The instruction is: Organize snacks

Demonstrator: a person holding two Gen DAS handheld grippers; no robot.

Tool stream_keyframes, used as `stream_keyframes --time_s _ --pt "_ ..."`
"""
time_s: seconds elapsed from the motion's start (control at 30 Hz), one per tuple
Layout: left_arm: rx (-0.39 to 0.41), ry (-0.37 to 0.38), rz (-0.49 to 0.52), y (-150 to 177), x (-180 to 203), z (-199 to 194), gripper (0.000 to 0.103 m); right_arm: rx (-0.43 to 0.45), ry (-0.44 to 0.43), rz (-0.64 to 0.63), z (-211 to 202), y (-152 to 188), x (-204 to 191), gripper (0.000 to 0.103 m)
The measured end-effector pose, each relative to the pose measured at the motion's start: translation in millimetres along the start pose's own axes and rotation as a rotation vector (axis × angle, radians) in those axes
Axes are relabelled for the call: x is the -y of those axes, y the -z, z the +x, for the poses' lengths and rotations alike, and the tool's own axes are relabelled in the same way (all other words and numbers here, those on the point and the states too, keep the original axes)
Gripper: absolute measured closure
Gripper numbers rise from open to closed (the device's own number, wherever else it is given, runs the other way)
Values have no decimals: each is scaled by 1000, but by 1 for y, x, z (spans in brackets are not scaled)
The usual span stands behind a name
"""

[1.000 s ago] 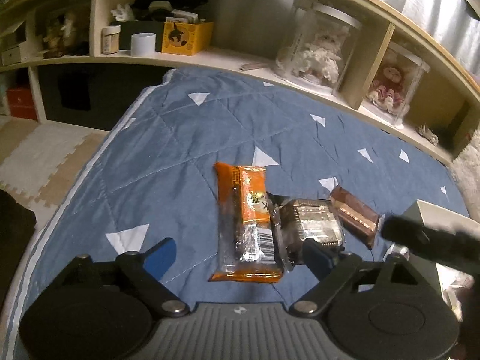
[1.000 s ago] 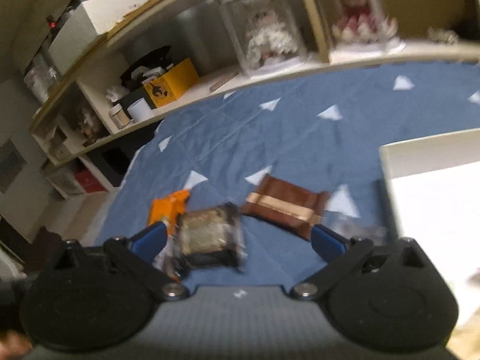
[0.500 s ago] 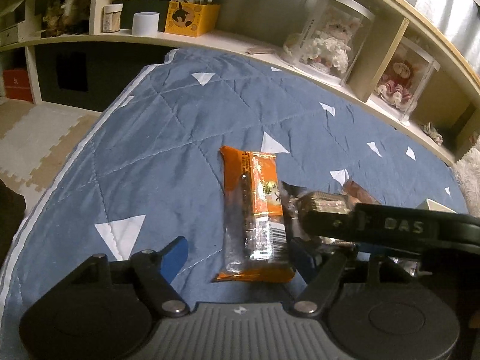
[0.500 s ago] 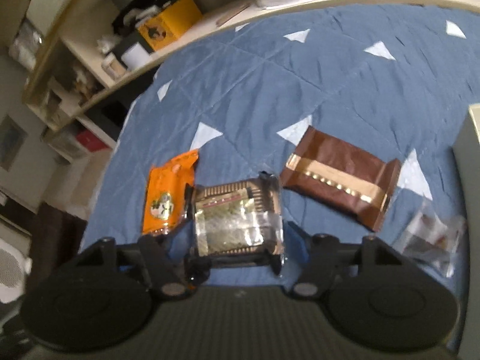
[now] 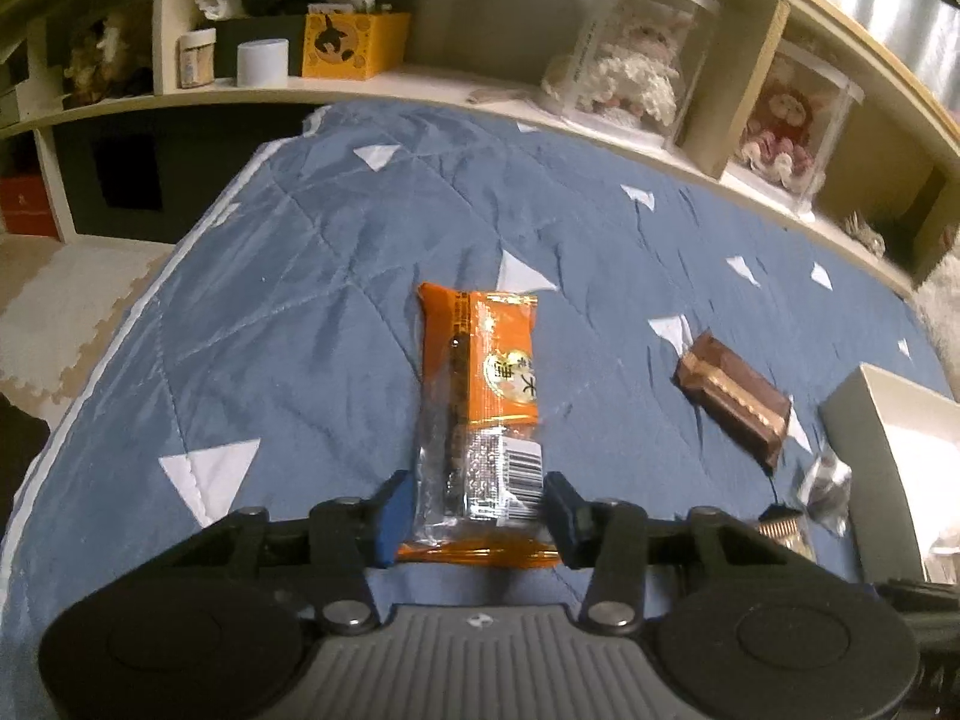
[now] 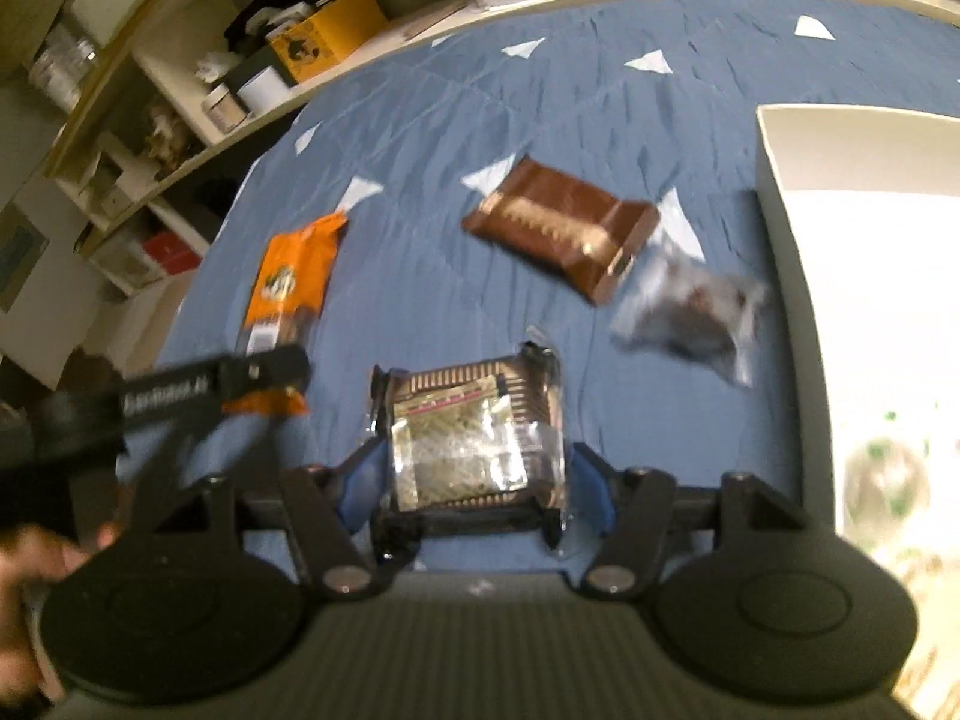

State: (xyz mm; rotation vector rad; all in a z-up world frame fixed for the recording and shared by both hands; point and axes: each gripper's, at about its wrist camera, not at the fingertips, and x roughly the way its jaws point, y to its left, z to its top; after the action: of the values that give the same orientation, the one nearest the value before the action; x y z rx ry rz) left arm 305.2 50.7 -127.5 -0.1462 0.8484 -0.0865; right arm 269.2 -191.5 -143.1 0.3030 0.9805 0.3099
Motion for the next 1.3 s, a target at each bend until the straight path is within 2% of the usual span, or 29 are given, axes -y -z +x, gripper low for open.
stream_keyframes --time_s 0.2,0.27,0.4,0.53,0.63,0.67,0.8,0.87,0.93,0.97,1.03,1.1,1.3 --pt "-128 12 113 2 5 -16 56 -11 9 -67 -15 25 -6 33" --pt "-146 13 164 5 10 -22 54 -13 15 -98 -18 32 -9 32" --pt "-101 -10 162 7 11 -24 48 4 46 -191 -15 29 -26 24" --pt "-75 -4 129 5 13 -16 47 17 55 -202 -15 31 -35 10" --pt "-75 -4 77 3 12 -6 44 27 79 -212 -10 29 -36 6" --pt "-72 -5 68 3 13 -4 40 28 87 -226 -8 29 -37 5" --pt "-55 -17 83 4 19 0 38 31 144 -276 1 30 -43 3" --pt "-50 -19 86 4 20 2 38 24 142 -266 5 28 -43 5" --pt "-49 -18 79 4 18 3 39 6 104 -250 8 25 -41 15" --pt "-51 -19 76 4 18 3 40 0 97 -247 8 24 -39 16" --pt "-51 -31 82 4 19 3 45 -2 112 -281 7 27 -41 24" --pt "-52 -54 99 4 20 2 57 -2 116 -309 5 30 -42 27" --pt "-55 -29 89 8 17 -7 62 19 89 -277 -3 32 -34 35"
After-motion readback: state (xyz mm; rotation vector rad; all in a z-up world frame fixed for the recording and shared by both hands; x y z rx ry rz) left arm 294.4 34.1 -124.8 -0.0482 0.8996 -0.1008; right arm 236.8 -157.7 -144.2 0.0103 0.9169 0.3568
